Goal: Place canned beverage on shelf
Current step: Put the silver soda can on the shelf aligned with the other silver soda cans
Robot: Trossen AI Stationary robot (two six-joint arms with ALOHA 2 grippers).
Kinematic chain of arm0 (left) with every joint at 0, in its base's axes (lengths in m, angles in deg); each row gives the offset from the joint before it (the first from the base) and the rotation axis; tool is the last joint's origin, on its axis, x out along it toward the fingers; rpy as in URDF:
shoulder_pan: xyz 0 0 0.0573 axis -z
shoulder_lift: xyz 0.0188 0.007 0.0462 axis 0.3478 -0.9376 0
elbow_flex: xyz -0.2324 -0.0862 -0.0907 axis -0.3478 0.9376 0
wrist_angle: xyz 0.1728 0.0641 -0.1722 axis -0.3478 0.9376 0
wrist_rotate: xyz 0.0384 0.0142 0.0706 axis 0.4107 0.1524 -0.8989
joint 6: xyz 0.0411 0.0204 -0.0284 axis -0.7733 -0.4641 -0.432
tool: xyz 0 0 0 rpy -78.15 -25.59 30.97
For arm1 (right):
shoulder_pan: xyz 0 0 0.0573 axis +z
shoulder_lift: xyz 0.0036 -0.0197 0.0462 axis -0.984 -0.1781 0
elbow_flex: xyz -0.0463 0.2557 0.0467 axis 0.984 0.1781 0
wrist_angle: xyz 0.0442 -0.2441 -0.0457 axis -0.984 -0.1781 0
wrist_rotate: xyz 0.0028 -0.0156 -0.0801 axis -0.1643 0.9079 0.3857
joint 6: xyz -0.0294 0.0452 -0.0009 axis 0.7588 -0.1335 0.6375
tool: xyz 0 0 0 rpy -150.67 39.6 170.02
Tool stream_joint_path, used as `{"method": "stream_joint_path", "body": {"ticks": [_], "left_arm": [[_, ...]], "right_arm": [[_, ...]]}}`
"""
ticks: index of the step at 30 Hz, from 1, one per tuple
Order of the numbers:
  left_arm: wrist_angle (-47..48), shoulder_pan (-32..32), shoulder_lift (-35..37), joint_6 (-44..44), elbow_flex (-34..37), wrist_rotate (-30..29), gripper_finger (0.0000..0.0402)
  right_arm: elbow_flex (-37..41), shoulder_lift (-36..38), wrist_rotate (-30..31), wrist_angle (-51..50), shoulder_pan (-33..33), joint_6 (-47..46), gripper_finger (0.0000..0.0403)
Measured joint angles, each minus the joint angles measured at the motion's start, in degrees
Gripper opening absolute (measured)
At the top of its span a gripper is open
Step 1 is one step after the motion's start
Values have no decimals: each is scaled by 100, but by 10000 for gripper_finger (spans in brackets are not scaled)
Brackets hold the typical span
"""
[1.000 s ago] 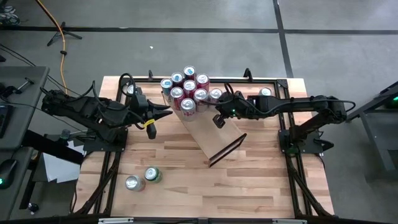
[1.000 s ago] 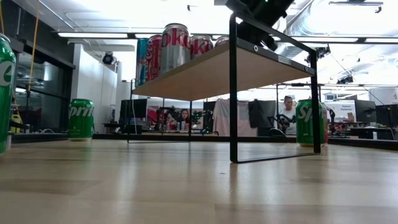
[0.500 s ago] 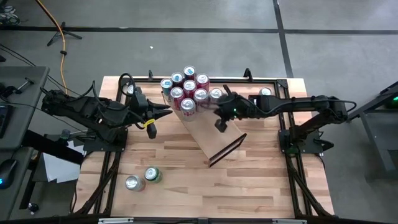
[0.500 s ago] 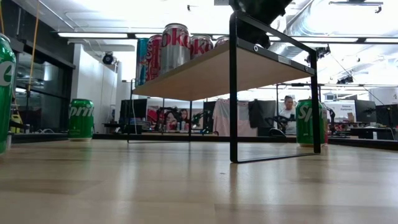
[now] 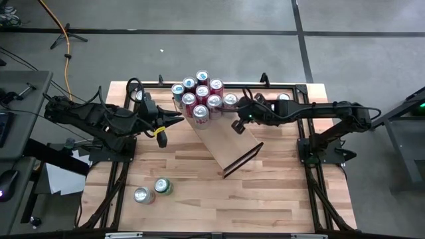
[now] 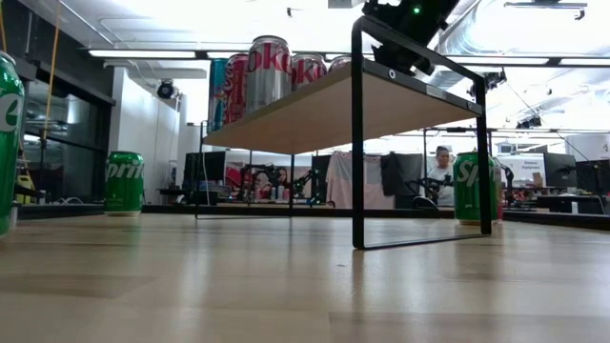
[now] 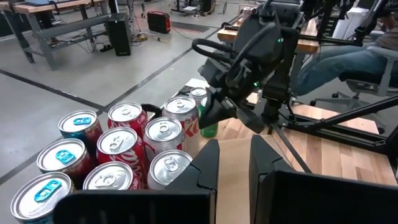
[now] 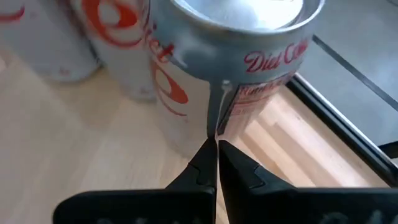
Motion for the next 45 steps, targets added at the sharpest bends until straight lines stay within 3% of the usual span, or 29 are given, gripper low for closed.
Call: {"method": "stream_joint_path", "body": {"ticks": [13, 21, 24, 27, 32, 35, 40, 45], "left_arm": [[0, 0, 2, -83, 0, -42, 0], [209, -75, 8, -317, 62, -1040, 0], [236, -224, 222, 116, 650, -839, 0], [-564, -343, 642, 714, 1633, -351, 0], [-3469, -510, 1459, 551, 3413, 1111, 0], [-4789, -854, 1838, 470, 3838, 1851, 0], [-4828, -1258, 2208, 523, 3770, 2156, 0], [-4857, -1283, 2327, 354, 3685, 2162, 0]], "right_arm": [[2, -13, -61, 764, -201, 47, 0], [2, 179, -62, 267, -222, 323, 0], [2, 411, -45, 52, -347, 306, 0], [2, 610, -114, -17, -604, 328, 0], [2, 605, -1192, 238, -1409, 469, 0], [7, 486, -2172, 723, -2116, 618, 0], [7, 350, -3527, 1451, -3146, -348, 0], [7, 291, -3926, 1181, -3049, -752, 0]]}}
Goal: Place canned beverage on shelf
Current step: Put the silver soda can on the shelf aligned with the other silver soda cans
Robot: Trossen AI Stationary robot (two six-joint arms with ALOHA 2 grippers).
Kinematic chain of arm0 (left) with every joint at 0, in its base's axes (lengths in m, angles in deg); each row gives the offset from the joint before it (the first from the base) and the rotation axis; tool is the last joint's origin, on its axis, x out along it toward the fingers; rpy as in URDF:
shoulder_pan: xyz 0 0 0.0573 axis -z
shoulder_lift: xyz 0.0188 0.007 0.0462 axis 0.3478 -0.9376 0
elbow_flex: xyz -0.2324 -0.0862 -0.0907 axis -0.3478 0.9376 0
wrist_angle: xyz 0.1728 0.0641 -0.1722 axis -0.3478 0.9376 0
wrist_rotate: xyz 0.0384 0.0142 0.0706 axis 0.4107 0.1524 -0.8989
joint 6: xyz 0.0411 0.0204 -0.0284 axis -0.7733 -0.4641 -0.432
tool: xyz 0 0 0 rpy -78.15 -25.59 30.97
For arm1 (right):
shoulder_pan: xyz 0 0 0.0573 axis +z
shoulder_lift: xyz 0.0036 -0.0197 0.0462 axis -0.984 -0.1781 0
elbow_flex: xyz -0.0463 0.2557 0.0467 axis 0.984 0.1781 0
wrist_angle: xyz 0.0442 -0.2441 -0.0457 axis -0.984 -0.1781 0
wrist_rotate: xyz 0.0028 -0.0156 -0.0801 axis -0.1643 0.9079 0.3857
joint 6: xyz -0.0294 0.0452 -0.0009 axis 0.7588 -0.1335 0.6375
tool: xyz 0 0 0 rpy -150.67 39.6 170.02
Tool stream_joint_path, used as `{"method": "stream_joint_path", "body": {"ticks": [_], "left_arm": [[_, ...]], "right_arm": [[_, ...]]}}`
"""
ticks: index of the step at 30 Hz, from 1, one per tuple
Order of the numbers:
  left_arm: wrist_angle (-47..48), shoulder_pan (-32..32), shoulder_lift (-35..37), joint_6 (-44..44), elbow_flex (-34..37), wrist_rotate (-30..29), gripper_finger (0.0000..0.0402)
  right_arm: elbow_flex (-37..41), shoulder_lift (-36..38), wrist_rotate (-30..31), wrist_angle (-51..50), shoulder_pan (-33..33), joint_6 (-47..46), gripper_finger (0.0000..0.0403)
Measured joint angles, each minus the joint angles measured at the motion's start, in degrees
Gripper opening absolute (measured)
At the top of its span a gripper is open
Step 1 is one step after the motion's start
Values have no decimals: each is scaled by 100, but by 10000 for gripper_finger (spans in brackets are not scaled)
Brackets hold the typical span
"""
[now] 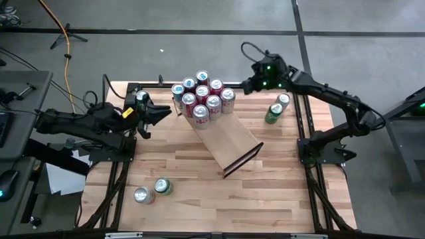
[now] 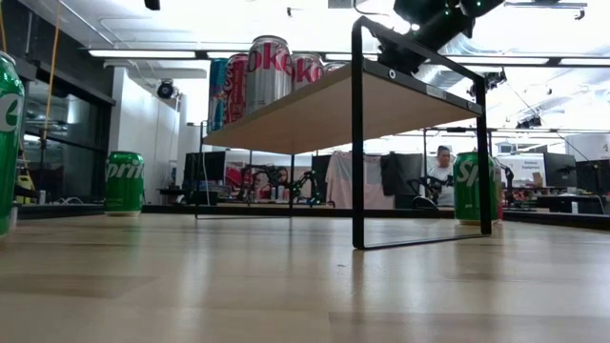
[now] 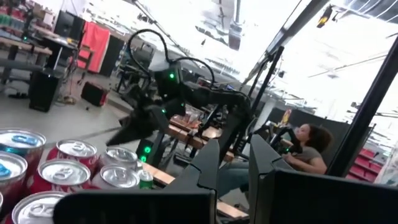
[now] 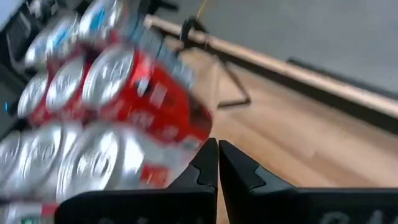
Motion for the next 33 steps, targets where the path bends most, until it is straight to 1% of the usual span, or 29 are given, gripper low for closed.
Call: {"method": "stream_joint_path", "body": {"ticks": [4, 8, 9, 21, 27, 31, 33], "left_arm": [[-175, 0, -14, -182, 2, 0, 0], [-244, -4, -24, -354, 4, -7, 0], [-262, -4, -22, -358, 4, -7, 0], [-258, -4, -24, -456, 4, -22, 0], [-258, -4, -24, -454, 4, -25, 0], [-260, -4, -24, -434, 4, -35, 0], [-262, -4, -24, -414, 4, -44, 0]], "right_arm": [[0, -33, 253, -39, 534, -19, 0], [0, -28, 974, -62, 898, -28, 0], [0, -28, 1061, -85, 931, -97, 0], [0, -46, 1104, 49, 1098, -262, 0], [0, -46, 904, 143, 1100, -364, 0], [0, -46, 918, 156, 1093, -254, 0], [0, -46, 1010, 255, 974, -233, 0]]}}
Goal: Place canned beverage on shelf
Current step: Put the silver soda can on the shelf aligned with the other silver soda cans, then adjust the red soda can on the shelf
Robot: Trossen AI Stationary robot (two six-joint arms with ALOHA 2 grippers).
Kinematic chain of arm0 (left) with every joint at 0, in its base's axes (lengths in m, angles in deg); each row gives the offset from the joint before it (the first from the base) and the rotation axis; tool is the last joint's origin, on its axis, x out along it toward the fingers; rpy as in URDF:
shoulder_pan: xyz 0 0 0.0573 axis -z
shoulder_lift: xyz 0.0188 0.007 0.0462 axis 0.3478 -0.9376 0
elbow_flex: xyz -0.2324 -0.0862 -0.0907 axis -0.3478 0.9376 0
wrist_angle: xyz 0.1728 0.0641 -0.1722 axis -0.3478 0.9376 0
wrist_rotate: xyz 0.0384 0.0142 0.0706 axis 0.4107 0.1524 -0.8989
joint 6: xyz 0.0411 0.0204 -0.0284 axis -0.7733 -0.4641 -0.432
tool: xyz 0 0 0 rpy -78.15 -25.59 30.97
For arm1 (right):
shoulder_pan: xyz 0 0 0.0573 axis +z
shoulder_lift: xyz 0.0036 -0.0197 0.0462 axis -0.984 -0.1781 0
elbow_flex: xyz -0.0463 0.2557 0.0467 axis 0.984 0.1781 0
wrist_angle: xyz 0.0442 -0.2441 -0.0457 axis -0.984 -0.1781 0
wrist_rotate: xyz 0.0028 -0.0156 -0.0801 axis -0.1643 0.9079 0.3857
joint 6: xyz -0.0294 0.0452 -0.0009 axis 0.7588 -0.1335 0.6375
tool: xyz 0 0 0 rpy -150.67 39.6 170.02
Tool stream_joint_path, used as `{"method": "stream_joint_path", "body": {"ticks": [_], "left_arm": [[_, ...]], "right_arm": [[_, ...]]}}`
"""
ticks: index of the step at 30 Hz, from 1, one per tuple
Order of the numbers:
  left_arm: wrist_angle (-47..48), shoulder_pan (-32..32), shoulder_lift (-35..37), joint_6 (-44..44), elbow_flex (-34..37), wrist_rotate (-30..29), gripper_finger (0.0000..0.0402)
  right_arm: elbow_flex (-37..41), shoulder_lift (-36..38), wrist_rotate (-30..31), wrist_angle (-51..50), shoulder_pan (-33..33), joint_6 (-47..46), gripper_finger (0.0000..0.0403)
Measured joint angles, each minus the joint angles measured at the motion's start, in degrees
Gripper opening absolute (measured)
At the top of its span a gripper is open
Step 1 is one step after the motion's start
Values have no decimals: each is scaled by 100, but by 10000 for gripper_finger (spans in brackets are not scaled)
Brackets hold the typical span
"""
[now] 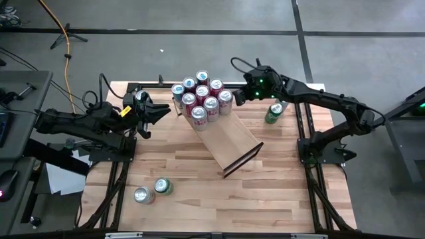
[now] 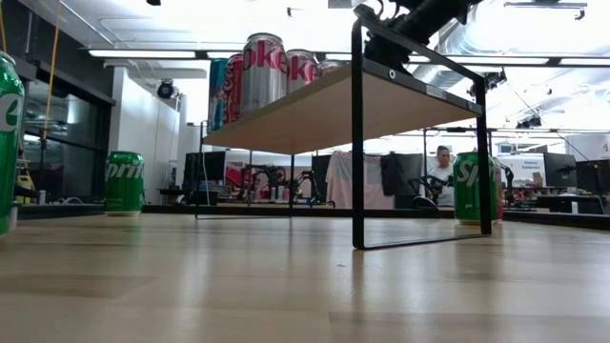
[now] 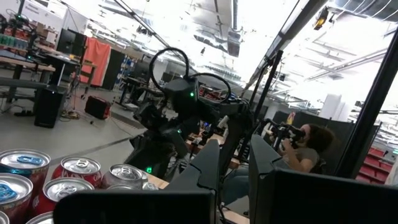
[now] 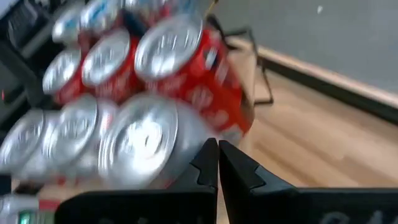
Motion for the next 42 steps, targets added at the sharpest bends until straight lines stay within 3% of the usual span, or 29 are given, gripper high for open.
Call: {"method": "stream_joint_path", "body": {"ticks": [5, 11, 42], "left_arm": [[-4, 0, 2, 109, 2, -2, 0], [-9, 0, 2, 156, 2, -25, 0], [0, 0, 0, 211, 2, -133, 0]], "right_arm": [[-9, -112, -51, 525, -471, -191, 0], [-7, -702, -1056, 1212, -662, -542, 0], [-7, -1014, -1444, 1894, -677, -795, 0]]}}
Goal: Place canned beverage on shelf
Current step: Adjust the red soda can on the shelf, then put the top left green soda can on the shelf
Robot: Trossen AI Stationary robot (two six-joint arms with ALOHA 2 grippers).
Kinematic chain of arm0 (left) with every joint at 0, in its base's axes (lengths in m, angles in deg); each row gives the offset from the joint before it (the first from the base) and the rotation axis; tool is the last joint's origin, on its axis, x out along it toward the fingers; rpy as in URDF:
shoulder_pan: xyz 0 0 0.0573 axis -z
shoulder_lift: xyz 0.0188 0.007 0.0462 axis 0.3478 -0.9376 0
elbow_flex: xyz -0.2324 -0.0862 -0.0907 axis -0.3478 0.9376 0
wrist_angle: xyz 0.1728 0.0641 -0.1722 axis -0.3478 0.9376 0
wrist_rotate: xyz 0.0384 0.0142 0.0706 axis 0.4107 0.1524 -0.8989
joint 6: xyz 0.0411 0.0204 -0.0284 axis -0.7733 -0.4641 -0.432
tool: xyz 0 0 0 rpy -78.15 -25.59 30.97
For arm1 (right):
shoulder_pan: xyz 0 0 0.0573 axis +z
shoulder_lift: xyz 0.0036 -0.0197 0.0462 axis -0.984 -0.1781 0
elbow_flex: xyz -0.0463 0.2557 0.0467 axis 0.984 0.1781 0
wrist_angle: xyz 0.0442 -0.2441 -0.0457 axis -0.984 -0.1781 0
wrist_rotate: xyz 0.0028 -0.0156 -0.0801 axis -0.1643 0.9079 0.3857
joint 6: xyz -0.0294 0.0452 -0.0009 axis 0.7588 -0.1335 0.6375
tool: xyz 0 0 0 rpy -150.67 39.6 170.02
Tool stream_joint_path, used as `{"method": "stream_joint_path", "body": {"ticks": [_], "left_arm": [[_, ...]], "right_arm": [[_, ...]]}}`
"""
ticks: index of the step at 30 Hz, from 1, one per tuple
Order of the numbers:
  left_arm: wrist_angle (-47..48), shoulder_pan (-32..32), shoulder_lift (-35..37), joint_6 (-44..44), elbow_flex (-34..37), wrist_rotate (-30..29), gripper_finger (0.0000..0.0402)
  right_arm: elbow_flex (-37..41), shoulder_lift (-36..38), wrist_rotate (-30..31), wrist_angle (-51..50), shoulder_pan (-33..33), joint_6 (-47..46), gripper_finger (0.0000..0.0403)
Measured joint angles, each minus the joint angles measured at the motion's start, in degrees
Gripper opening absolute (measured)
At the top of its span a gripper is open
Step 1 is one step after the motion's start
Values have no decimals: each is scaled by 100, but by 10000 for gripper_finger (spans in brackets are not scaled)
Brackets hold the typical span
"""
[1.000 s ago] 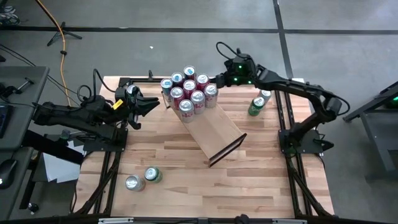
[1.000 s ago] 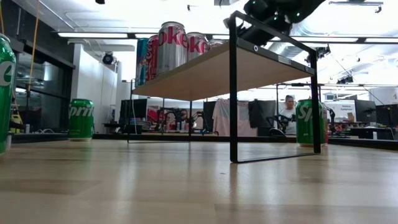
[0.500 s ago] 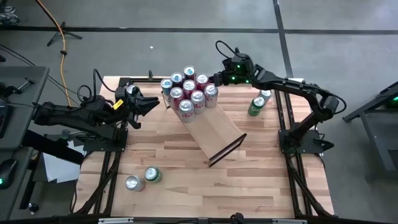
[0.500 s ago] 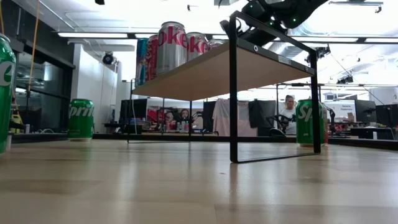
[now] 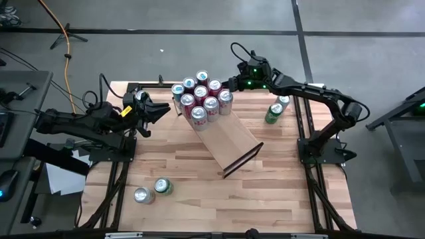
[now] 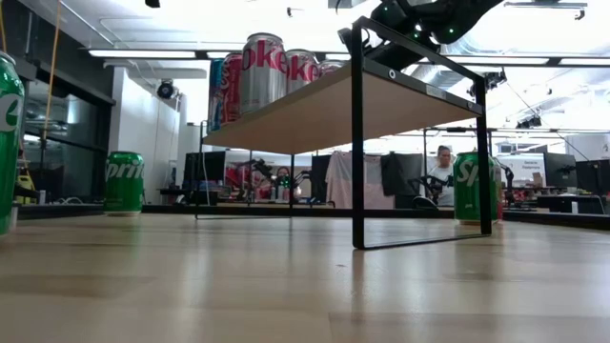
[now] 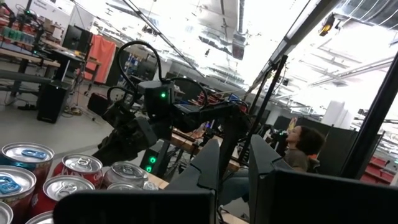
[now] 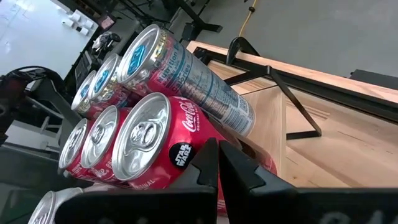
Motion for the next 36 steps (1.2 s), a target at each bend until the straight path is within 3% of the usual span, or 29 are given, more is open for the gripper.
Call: {"method": "stream_joint_path", "body": {"ticks": [9, 16, 27, 31, 36], "left_arm": [[0, 0, 0, -57, 2, -126, 0], [423, -251, -75, -197, -422, -1275, 22], [5181, -2597, -1132, -63, -2828, -1500, 177], [6731, -3500, -1515, 503, -3121, -1276, 228], [8046, -4070, -1727, 1270, -2974, -568, 270]], "right_arm": [[9, 328, 97, 107, -203, 191, 0], [7, 1265, 135, -205, -459, 563, 0], [4, 1864, 524, -1575, -450, 1114, 0], [4, 1854, 555, -1809, -449, 1209, 0], [4, 1847, 544, -1843, -450, 1226, 0]]}}
